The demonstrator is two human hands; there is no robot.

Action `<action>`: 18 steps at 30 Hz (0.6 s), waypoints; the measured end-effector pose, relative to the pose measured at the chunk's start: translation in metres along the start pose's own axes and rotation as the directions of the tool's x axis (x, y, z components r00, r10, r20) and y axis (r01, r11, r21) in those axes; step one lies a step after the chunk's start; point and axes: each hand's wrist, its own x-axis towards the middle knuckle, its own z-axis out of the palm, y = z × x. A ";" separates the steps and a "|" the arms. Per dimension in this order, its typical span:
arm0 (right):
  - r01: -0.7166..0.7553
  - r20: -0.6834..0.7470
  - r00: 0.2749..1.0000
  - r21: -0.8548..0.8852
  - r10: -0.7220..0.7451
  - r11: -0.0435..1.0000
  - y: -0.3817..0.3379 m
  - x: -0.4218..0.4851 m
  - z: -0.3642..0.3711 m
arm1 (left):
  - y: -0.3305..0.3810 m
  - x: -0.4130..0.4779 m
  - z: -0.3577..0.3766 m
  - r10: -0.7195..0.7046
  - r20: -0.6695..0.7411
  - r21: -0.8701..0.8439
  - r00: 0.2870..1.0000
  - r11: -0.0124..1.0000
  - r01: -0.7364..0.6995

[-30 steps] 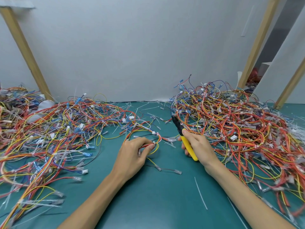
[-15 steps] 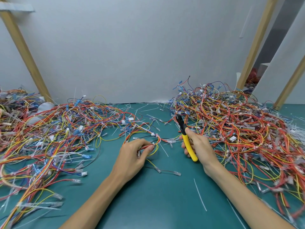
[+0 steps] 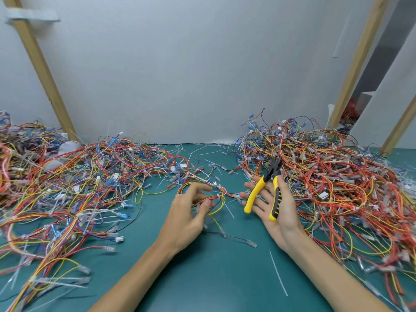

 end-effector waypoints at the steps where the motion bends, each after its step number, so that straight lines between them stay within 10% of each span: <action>1: -0.020 -0.005 1.000 0.000 0.020 1.000 -0.001 0.001 -0.001 | 0.001 0.000 0.000 0.019 0.008 0.056 1.000 0.998 -0.020; 4: -0.084 -0.039 0.996 -0.042 0.083 0.996 -0.002 0.002 -0.005 | 0.002 -0.003 0.001 0.076 0.101 0.187 0.992 0.978 -0.094; 8: -0.119 -0.001 0.993 -0.144 0.120 0.982 -0.005 0.003 -0.006 | 0.006 -0.003 -0.001 0.106 0.235 -0.106 0.966 0.991 -0.083; 15: -0.111 0.063 0.990 -0.159 0.122 0.981 -0.004 0.005 -0.007 | -0.007 0.013 -0.025 0.038 -0.370 -0.017 0.928 0.999 -0.047; 18: -0.087 0.028 0.995 -0.179 0.093 0.980 -0.006 0.005 -0.007 | -0.017 0.018 -0.046 -0.097 -0.328 0.012 0.940 0.994 0.107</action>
